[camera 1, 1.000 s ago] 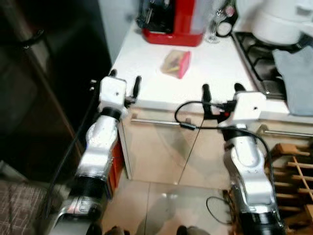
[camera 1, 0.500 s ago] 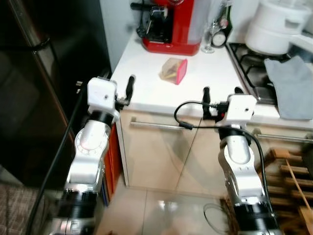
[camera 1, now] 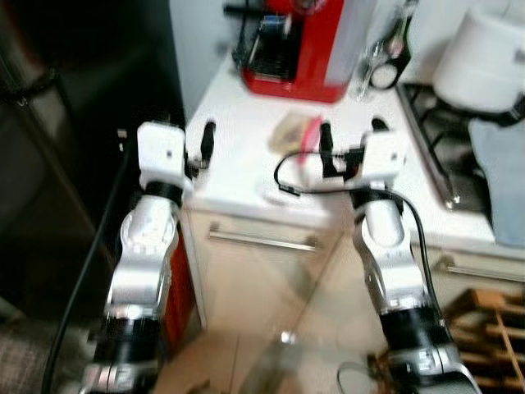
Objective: Restocking fridge
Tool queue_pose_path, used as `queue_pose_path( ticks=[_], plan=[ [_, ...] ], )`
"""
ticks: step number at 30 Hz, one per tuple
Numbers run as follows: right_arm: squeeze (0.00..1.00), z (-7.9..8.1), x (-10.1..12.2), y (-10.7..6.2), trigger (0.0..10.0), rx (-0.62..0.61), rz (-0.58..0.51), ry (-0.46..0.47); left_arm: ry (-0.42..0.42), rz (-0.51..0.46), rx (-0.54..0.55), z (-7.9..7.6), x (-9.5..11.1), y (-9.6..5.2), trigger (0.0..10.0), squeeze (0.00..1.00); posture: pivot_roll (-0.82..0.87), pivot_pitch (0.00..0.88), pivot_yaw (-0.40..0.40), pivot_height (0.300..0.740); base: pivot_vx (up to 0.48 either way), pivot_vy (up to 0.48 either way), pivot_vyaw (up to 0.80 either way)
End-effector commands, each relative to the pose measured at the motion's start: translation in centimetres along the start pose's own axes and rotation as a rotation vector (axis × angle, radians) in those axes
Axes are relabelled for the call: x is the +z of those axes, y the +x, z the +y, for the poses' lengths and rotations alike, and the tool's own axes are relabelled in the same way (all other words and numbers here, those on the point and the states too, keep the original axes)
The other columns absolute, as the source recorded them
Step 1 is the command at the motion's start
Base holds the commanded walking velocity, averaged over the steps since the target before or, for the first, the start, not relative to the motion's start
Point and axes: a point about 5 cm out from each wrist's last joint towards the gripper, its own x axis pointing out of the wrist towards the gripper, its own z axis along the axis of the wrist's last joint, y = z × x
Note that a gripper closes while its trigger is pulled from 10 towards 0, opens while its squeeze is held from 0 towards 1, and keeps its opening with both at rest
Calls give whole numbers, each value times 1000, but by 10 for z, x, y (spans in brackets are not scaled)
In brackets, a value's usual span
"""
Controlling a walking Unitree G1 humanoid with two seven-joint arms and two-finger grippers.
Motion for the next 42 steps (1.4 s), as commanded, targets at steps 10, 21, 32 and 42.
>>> queue_pose_path(
  ticks=[10,21,32,42],
  plan=[
    [0,-6,4,-9,10000,-4,-29,34,27,-49,-2,11,27,58,10000,0,20,0,-36,740,0,0,0],
    [0,-11,5,-14,10000,2,-15,39,-206,133,-189,-19,-2,87,10000,0,-40,0,-25,740,0,0,0],
    [0,-12,3,-23,10000,11,-2,35,-219,204,-239,-16,-24,82,10000,0,-52,0,-8,740,0,0,0],
    [0,-9,1,-23,10000,21,14,44,-79,243,-317,-17,-32,80,10000,0,-44,0,3,740,0,0,0]
  ],
)
